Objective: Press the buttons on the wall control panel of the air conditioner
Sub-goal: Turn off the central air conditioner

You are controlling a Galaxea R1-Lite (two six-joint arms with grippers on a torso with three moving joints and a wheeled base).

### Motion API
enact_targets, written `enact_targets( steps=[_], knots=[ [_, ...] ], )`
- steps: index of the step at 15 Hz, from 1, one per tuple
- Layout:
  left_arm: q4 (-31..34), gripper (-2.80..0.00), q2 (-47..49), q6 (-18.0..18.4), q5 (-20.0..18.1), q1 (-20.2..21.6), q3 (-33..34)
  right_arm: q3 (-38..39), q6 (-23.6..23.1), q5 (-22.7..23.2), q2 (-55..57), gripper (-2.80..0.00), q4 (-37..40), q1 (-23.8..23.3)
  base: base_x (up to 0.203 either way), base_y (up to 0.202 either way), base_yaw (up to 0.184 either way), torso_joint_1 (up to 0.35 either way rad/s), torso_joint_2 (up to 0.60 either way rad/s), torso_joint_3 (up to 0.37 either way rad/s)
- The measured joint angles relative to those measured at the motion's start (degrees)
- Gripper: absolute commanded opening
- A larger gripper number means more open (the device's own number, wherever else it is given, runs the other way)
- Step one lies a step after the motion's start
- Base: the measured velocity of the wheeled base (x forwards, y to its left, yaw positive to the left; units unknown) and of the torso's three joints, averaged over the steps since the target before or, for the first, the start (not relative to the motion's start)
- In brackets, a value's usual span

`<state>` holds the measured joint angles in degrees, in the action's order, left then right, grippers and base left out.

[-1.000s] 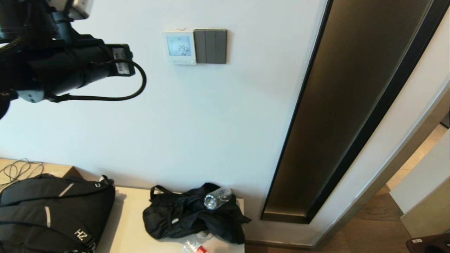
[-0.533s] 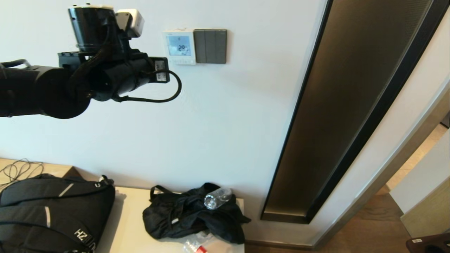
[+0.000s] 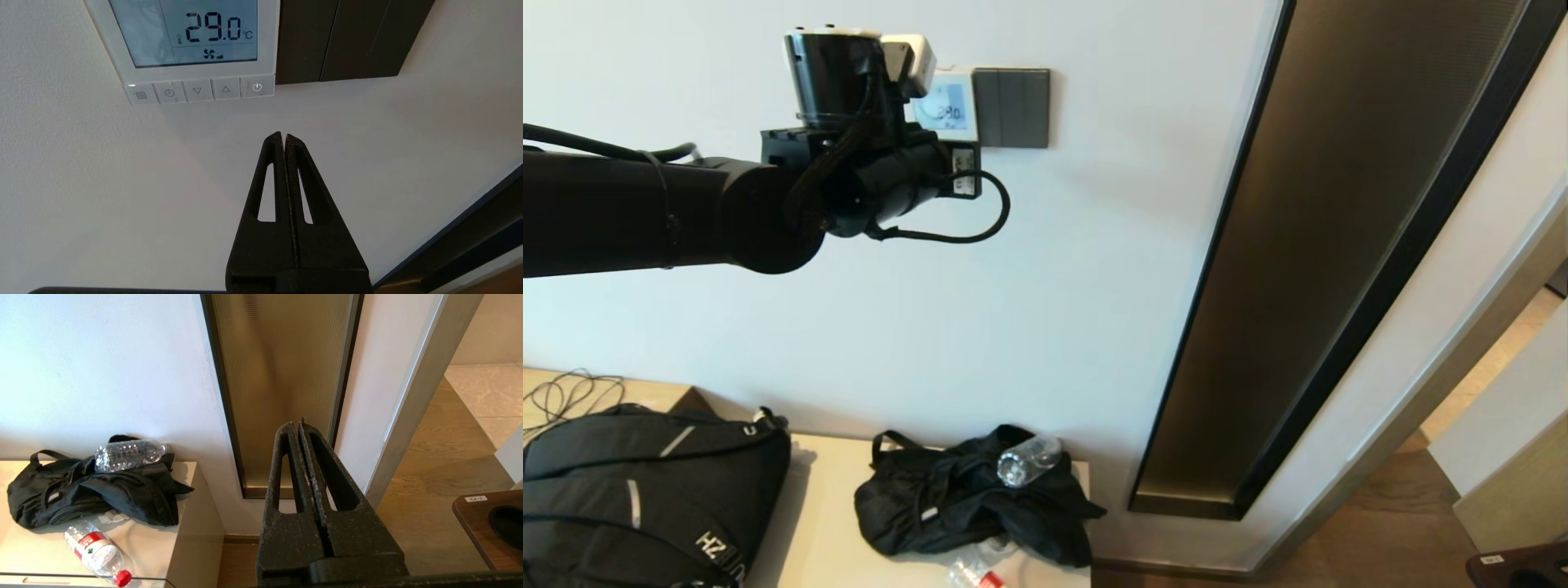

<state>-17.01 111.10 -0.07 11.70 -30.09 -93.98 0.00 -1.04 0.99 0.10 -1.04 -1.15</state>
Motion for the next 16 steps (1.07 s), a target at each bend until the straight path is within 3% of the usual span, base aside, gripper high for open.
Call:
enact_targets(
  steps=[7, 16],
  knots=[
    [1.6, -2.80, 4.1, 0.0, 0.0, -0.5, -7.6, 0.0, 0.0, 0.0, 0.0, -2.80, 0.0, 0.0, 0.000, 0.000, 0.000, 0.000, 0.00, 0.000],
    [1.7, -2.80, 7.4, 0.0, -0.1, -0.4, -10.7, 0.0, 0.0, 0.0, 0.0, -2.80, 0.0, 0.0, 0.000, 0.000, 0.000, 0.000, 0.00, 0.000]
  ],
)
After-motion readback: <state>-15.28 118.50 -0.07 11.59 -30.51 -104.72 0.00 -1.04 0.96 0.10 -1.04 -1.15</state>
